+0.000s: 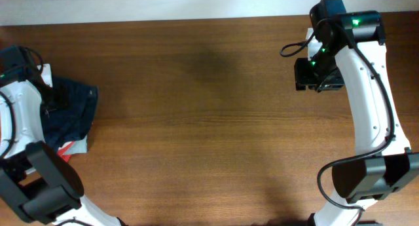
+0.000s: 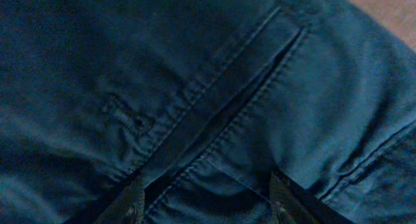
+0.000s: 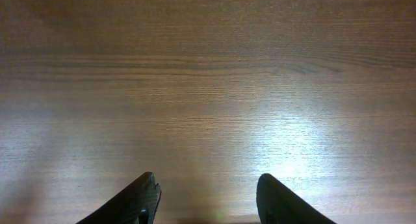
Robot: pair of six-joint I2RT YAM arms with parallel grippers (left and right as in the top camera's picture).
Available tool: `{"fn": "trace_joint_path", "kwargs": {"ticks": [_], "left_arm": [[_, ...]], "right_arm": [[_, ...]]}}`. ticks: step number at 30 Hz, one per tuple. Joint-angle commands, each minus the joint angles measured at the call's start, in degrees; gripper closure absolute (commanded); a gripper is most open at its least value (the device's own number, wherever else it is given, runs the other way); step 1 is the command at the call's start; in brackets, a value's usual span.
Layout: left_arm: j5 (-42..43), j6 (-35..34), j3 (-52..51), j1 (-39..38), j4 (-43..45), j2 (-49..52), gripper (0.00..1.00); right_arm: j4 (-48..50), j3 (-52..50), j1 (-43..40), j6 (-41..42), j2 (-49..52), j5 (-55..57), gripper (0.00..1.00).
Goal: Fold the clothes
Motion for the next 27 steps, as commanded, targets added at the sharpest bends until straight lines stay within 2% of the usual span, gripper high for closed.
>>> {"fn": "trace_joint_path", "kwargs": {"ticks": [1, 6, 11, 16, 20, 22, 23, 27], "left_arm": [[-0.13, -0.35, 0.35, 0.22, -1.6, 2.54, 0.39], [4.48, -0.35, 0.72, 0.22, -2.84, 1.92, 0.38], [7.82, -0.31, 3.52, 0.17, -4.5, -4.07, 0.33], [17.7, -0.07, 5.03, -0.63, -4.63, -16.2, 0.16], [20.87, 0.13, 5.03, -2.91, -4.0, -19.91, 0.07], [20.87, 0.13, 5.01, -5.51, -3.72, -20.09, 0.01], [20.83, 0.11, 5.01, -7.82, -3.54, -19.67, 0.01], [20.85, 0.09, 5.01, -12.15, -3.52, -18.43, 0.01]], "right_arm": [[-0.13, 0.02, -0.07, -0.42, 0.13, 0.94, 0.46], [-0.5, 0.02, -0.07, -0.39, 0.13, 0.94, 0.46], [0.37, 0.07, -0.13, -0.39, -0.11, 0.94, 0.46], [5.9, 0.57, -1.25, -0.13, -2.62, -0.2, 0.45], [12.98, 0.57, -2.91, -0.22, -4.11, -2.54, 0.28], [15.78, 0.57, -3.58, -0.26, -4.02, -2.75, 0.13], [17.57, 0.55, -3.87, -0.46, -3.72, -2.95, 0.01], [18.69, 0.55, -3.89, -0.7, -3.43, -2.99, 0.01]]}}
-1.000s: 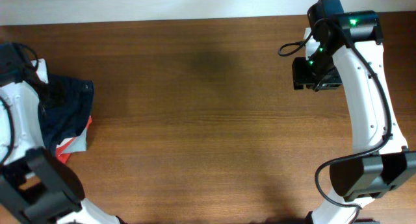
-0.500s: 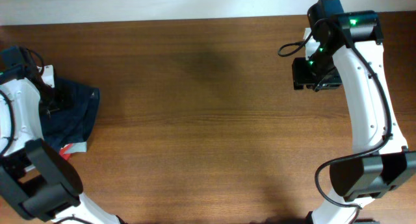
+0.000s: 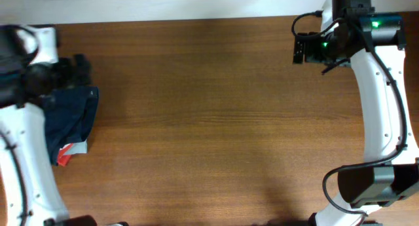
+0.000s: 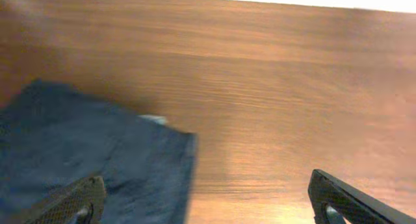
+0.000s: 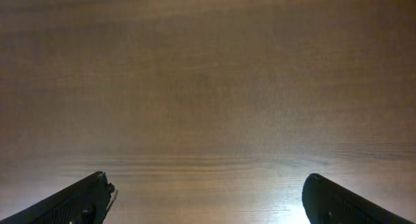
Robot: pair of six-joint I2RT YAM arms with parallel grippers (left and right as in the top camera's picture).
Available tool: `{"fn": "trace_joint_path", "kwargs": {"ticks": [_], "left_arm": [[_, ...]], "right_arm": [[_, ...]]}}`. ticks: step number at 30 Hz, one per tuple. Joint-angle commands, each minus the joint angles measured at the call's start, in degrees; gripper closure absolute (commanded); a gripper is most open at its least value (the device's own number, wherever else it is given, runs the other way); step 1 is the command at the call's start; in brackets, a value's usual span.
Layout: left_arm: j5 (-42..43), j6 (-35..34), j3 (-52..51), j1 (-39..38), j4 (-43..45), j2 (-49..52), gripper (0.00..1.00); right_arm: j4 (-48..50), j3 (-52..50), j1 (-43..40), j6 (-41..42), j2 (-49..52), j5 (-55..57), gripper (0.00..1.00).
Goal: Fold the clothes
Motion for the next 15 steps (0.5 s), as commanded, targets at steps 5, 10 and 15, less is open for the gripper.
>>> {"fn": "trace_joint_path", "kwargs": {"ticks": [5, 10, 15], "left_arm": [[1.25, 0.2, -0.28, -4.13, -5.03, 2.23, 0.01], [1.51, 0.96, -0.33, -4.76, -7.82, 0.96, 0.01], [0.87, 4.52, -2.58, -7.93, -7.65, -3.43, 0.01]], "right_arm": [[-2.34, 0.55, -0.24, -0.13, -3.67, -0.7, 0.01], [-3.74, 0.24, -0.24, 0.17, -9.81, 0.92, 0.01], [-3.58, -3.65, -0.24, 1.73, -18.16, 1.2, 0.01]]}}
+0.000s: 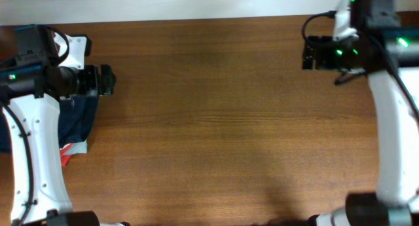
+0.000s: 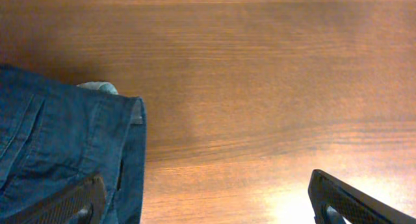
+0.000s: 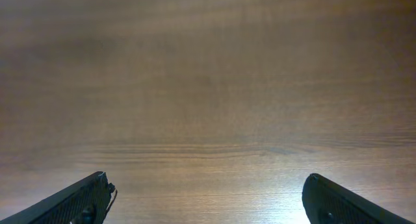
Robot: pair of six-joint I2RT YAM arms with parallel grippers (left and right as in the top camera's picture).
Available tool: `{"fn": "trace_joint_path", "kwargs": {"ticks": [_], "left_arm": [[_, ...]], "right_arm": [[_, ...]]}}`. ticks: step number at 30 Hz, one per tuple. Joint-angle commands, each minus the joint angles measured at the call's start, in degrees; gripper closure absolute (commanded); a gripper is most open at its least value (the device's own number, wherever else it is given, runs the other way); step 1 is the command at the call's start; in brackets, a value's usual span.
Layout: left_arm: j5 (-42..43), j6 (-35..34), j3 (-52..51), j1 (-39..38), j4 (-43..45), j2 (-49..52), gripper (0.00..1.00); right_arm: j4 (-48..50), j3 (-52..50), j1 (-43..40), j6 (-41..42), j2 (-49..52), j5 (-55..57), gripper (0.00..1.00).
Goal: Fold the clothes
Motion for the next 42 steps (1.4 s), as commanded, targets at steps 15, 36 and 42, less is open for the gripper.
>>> {"fn": "trace_joint_path", "kwargs": {"ticks": [15, 36, 42], "left_arm": [[-2.47, -2.34, -36.63, -5.46, 13.75, -43.34, 0.01], [-2.49, -2.32, -44.54, -5.46, 11.26, -51.74, 0.01], [-2.49, -2.32, -44.54, -5.46, 11.26, -51.74, 0.01]], "right_arm": [[21.62, -55.17, -0.2, 2.29, -48.87, 1.31, 0.01], [17.11, -59.17, -0.2, 2.29, -53.48, 1.33, 0.01], [15.74, -59.19, -0.2, 2.08, -53.92, 1.57, 0.01]]}}
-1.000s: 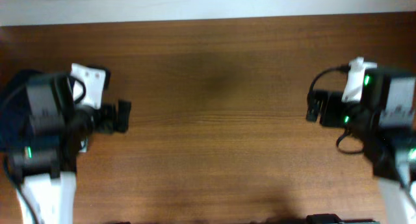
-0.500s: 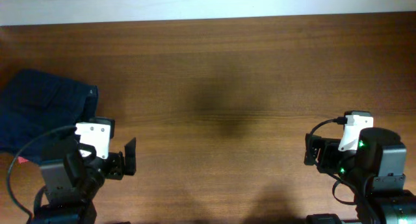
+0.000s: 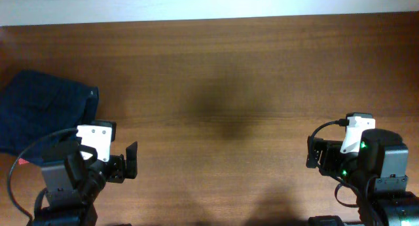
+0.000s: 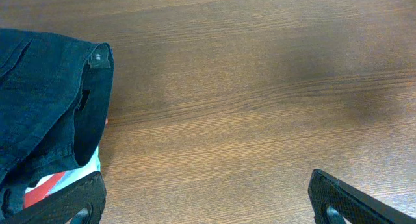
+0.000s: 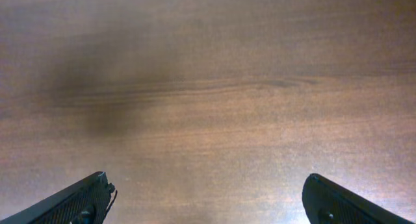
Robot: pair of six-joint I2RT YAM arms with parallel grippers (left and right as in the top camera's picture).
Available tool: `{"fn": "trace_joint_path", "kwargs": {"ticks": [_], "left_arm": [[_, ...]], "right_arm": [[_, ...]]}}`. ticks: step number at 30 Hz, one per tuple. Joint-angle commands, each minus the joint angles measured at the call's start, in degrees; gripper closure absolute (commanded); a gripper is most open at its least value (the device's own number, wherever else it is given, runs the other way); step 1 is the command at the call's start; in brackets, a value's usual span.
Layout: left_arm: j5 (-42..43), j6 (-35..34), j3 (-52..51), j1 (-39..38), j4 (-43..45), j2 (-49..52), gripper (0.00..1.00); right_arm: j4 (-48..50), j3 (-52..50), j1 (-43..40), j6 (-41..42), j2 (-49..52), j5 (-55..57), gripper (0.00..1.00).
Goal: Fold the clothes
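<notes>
Dark blue folded jeans (image 3: 46, 111) lie at the table's left edge, on top of a red-and-white garment (image 3: 21, 162) that peeks out at their near side. The left wrist view shows the jeans (image 4: 45, 100) at left, with the red-and-white cloth (image 4: 62, 180) under them. My left gripper (image 3: 131, 162) hangs open near the front edge, to the right of the pile, nothing between its fingers (image 4: 73, 204). My right gripper (image 3: 313, 157) is open over bare wood at the front right, its fingertips (image 5: 78, 203) wide apart.
The brown wooden table (image 3: 216, 75) stretches between the arms, with a white strip along its far edge (image 3: 196, 3). A soft shadow (image 3: 219, 111) lies on the wood in the middle.
Both arms have drawn back from the far half of the table to the near edge. The jeans pile lies uncovered and in the same place. Both grippers are still open.
My left gripper was first pressed close against the denim with its fingers narrowly apart, and the right hovered at the back right. Then the left was off the pile, wide open beside it, and the right had opened wider. Now both sit at the front, empty.
</notes>
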Motion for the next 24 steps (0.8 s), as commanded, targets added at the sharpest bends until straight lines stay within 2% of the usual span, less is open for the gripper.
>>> {"fn": "trace_joint_path", "kwargs": {"ticks": [1, 4, 9, 13, 16, 18, 19, 24], "left_arm": [[-0.44, -0.74, -0.2, -0.04, -0.11, -0.28, 0.01], [-0.44, -0.74, -0.2, -0.04, -0.11, -0.28, 0.01], [-0.44, -0.74, -0.2, -0.04, -0.11, -0.28, 0.01], [-0.44, -0.74, -0.2, -0.04, -0.11, -0.28, 0.01], [-0.44, -0.74, -0.2, -0.04, -0.11, -0.28, 0.01], [-0.44, -0.74, -0.2, -0.04, -0.11, -0.28, 0.01], [-0.44, -0.74, -0.2, -0.04, -0.11, -0.28, 0.01], [-0.44, -0.74, -0.2, -0.04, -0.11, -0.28, 0.01]], "right_arm": [[-0.61, -0.17, -0.2, 0.44, -0.44, 0.92, 0.01], [-0.52, -0.2, -0.17, 0.2, -2.47, 1.2, 0.01], [2.56, -3.98, -0.13, -1.16, -11.78, 1.11, 0.01], [10.97, -16.92, -0.13, -1.77, -28.17, 0.24, 0.01], [16.15, -24.96, -0.13, -1.77, -35.85, -0.98, 0.01], [20.28, -29.73, -0.13, -1.77, -39.28, -2.16, 0.01], [26.34, -34.6, -0.13, -1.77, -40.61, -3.76, 0.01], [42.56, -44.68, -0.09, -1.81, -40.41, -6.47, 0.01]]}}
